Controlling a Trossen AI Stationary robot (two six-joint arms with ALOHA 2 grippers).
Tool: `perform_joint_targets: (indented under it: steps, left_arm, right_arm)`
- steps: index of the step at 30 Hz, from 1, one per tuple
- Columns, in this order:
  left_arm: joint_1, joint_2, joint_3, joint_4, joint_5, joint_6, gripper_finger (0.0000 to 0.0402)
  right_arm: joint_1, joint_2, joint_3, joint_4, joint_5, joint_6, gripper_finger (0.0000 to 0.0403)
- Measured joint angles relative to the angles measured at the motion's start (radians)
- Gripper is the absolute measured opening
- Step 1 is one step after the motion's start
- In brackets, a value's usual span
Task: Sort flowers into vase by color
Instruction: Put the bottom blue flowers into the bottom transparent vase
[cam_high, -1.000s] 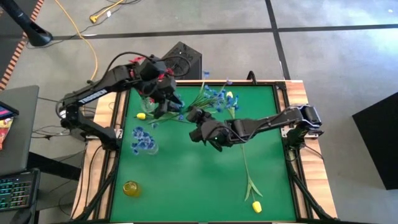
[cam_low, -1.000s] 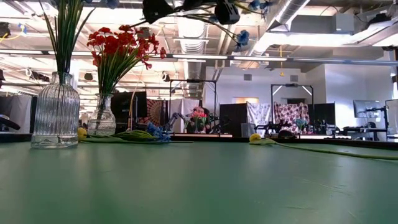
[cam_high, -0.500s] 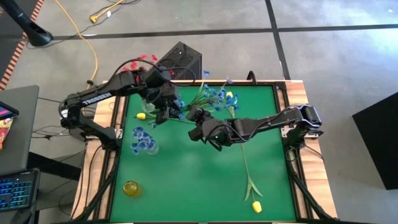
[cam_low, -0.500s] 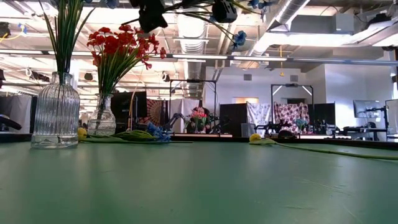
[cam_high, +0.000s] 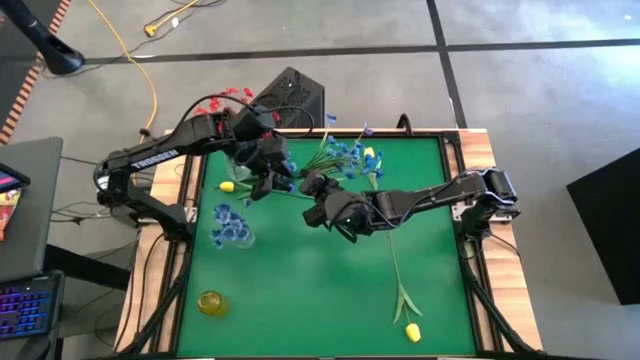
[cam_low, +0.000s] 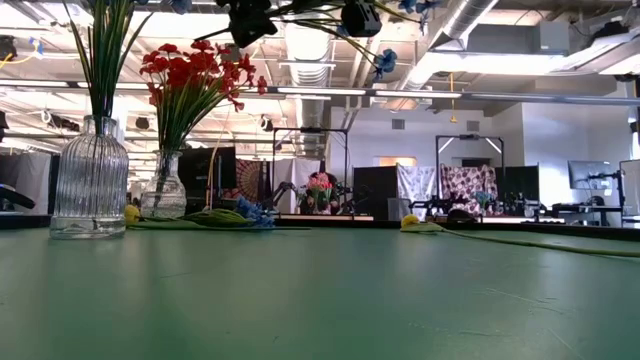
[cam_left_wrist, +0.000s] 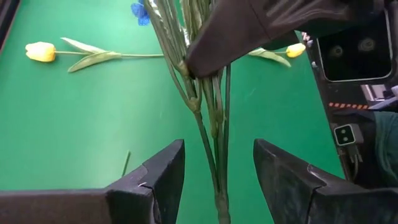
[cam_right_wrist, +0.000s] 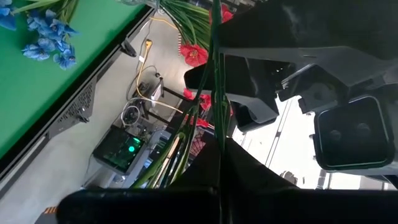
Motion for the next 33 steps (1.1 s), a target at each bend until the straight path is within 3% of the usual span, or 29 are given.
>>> perform_joint_targets:
  steps: [9,21,28,33]
  left_arm:
    - [0.000,0.000,0.000,-0.005,0.008,-0.007,0.0159]
    - [0.000,0.000,0.000,-0.005,0.005,-0.006,0.0012]
    - [0.000,0.000,0.000,-0.004,-0.023,-0.011,0.0004]
    - [0.000,0.000,0.000,-0.001,-0.043,-0.015,0.0003]
  right_arm:
    - [0.000,0.000,0.000,-0.001,-0.007,-0.004,0.0036]
    - [0.002,0.000,0.000,-0.001,-0.019,-0.008,0.0039]
    - [0.002,0.000,0.000,-0.006,-0.023,-0.009,0.0048]
    - [0.002,0.000,0.000,-0.008,-0.023,-0.008,0.0087]
